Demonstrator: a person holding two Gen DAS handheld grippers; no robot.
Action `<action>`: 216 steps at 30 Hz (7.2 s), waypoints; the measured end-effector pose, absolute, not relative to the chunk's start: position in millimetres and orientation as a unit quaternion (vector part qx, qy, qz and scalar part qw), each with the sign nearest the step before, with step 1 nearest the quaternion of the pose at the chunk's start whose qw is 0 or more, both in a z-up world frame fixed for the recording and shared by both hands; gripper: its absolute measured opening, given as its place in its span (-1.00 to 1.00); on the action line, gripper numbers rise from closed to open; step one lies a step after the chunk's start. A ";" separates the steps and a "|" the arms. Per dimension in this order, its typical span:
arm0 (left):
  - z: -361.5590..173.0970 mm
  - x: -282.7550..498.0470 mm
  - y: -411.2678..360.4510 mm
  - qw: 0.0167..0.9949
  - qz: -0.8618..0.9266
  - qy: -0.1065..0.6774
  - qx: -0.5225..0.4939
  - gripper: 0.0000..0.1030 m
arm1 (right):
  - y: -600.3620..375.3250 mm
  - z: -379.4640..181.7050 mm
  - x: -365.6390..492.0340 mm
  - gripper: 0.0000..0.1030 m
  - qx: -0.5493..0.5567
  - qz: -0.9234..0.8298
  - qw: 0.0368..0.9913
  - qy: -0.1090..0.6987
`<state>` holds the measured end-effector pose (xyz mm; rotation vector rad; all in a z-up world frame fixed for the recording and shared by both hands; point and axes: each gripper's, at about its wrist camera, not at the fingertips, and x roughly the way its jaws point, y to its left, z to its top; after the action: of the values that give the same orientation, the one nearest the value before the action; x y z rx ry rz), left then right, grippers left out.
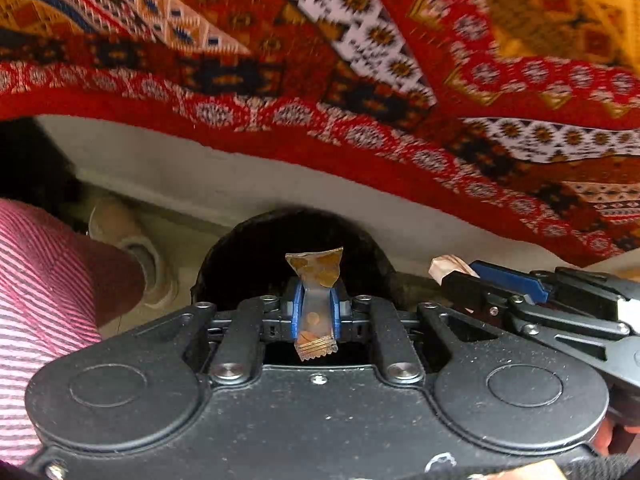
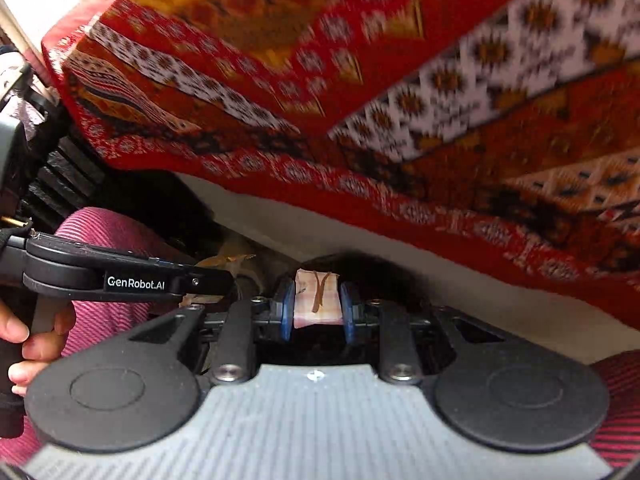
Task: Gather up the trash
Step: 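Lower both held wrappers into the black trash bin and open both tools, then raise both empty tools back over the patterned cloth, then grasp the yellow chip with the left tool while the right tool grasps the white paper bag, then carry the chip and paper bag down over the black trash bin, then open the left tool to drop the chip while the right tool drops the paper bag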
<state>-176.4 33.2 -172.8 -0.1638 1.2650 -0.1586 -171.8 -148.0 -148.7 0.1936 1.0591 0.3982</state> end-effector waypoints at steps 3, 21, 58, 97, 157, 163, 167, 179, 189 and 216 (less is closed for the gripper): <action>-182.3 -172.8 31.3 0.798 -0.071 0.594 -0.071 -0.73 | -144.8 -161.6 -167.7 -0.36 0.089 0.184 0.835 0.511; -184.3 -162.1 22.2 0.796 -0.061 0.600 -0.059 -0.01 | -143.4 -163.9 -161.3 0.14 0.098 0.178 0.835 0.511; 7.9 -189.2 16.2 0.913 -0.159 0.374 -0.045 0.35 | -188.9 -1.7 -193.5 0.55 0.092 0.207 0.936 0.269; 17.4 41.9 15.3 0.960 -0.060 0.273 -0.029 0.88 | -178.1 2.7 -73.8 0.72 0.013 0.065 0.960 0.273; 52.9 -131.2 32.3 0.946 -0.158 0.280 -0.041 -0.22 | -181.9 17.2 -139.9 -0.50 0.022 0.115 0.966 0.229; 34.1 -176.0 41.6 0.932 -0.164 0.319 -0.046 -0.22 | -179.4 16.1 -181.3 -0.50 0.032 0.156 0.957 0.244; 15.7 -201.1 44.0 0.922 -0.161 0.349 -0.045 -0.21 | -176.1 10.6 -206.5 -0.50 0.049 0.174 0.947 0.267; -112.6 -212.5 30.3 0.849 -0.091 0.519 -0.053 -0.21 | -170.7 -76.7 -217.1 -0.49 0.109 0.160 0.888 0.416; -165.8 -205.3 24.7 0.812 -0.062 0.580 -0.021 -0.19 | -162.6 -145.5 -192.9 -0.47 0.183 0.143 0.831 0.505; -217.8 -202.0 4.7 0.777 -0.069 0.625 0.017 -0.07 | -153.9 -201.1 -188.2 -0.30 0.187 0.106 0.795 0.568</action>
<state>-202.0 4.7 -217.8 0.0376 1.3528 -0.1500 -188.2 -153.9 -201.1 0.4013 1.2197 0.2269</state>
